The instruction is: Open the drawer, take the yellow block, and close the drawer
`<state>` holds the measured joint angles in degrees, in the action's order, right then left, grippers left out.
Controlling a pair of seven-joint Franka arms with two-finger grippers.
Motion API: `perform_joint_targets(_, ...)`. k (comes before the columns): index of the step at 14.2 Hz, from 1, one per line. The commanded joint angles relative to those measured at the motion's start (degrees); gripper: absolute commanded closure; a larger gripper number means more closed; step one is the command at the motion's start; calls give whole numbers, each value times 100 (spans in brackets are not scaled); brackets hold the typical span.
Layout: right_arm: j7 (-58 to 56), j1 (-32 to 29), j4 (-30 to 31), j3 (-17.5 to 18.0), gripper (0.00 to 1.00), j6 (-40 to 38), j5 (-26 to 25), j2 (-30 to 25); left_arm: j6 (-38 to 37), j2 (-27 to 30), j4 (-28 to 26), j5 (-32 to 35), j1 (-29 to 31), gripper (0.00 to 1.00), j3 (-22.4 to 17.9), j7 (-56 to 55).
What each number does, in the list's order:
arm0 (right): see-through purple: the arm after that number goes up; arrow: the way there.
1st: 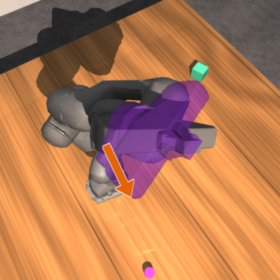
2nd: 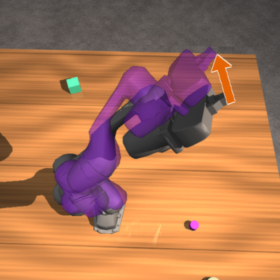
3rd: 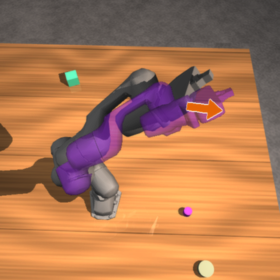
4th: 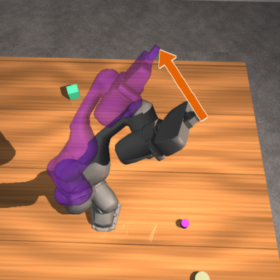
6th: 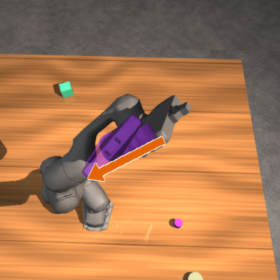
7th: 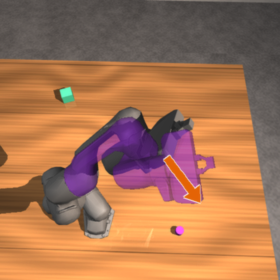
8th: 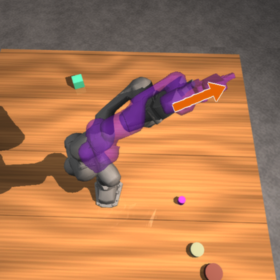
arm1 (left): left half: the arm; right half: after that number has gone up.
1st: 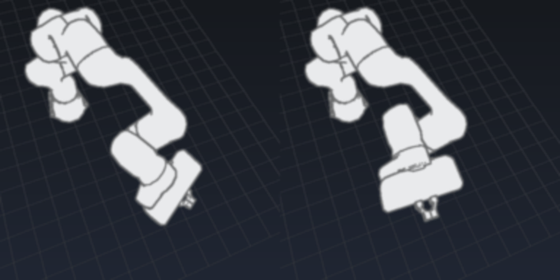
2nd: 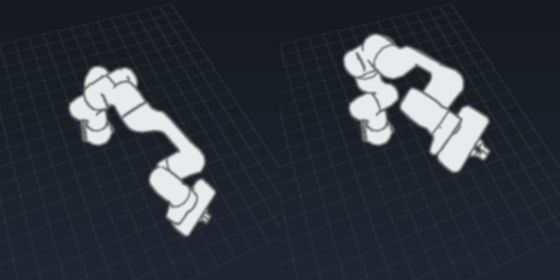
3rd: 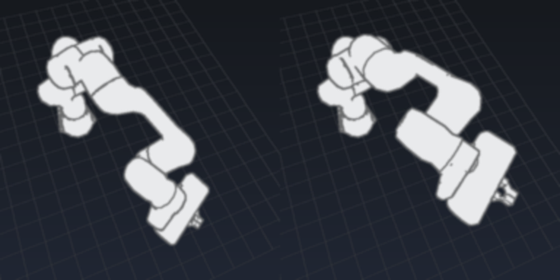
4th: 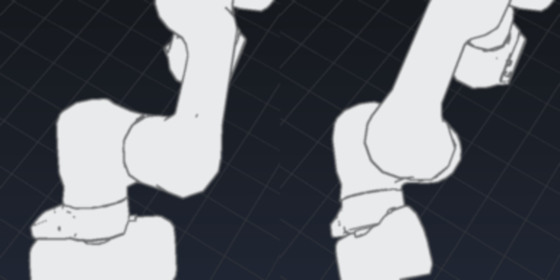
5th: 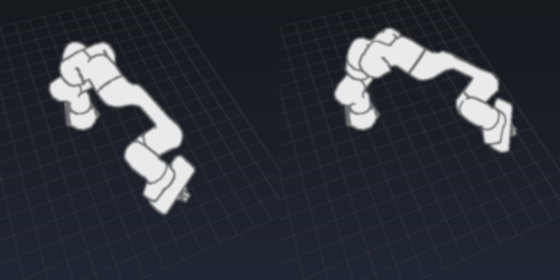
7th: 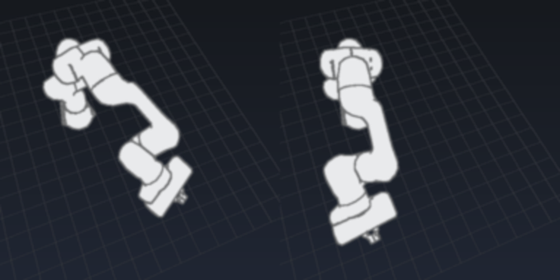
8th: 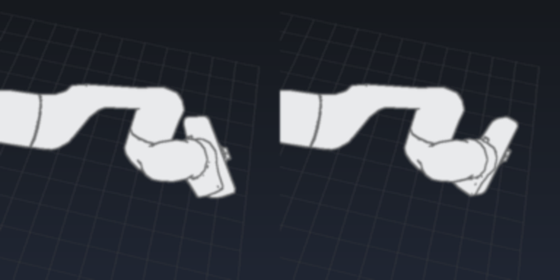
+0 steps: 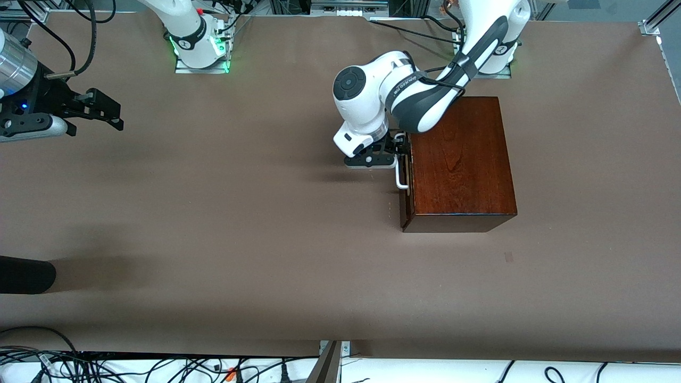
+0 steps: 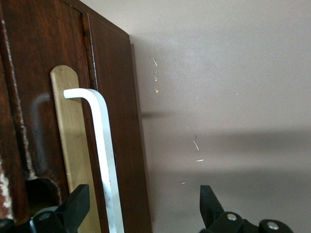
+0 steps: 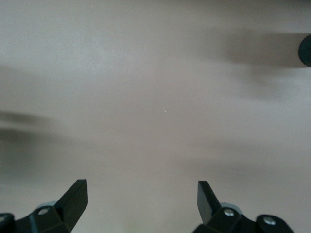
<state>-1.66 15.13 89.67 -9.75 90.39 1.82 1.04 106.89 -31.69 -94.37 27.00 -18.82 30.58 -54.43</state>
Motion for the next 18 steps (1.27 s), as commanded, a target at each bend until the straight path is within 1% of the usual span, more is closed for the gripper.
perform_joint_targets(1, 69, -10, -98, -1, 0, -74, 38, 36, 103, -91, -20, 183, 27, 0, 9, -172)
perform_joint_targets(6, 69, -10, -98, -1, 0, -74, 38, 36, 209, -223, -11, 200, 10, 0, -52, -296)
perform_joint_targets(8, 69, -10, -98, -1, 0, -74, 38, 36, 235, -232, -11, 305, 1, 0, -44, -366)
perform_joint_targets(18, 69, -10, -98, -1, 0, -65, 38, 36, 420, -303, 50, 297, -87, 0, -26, -463)
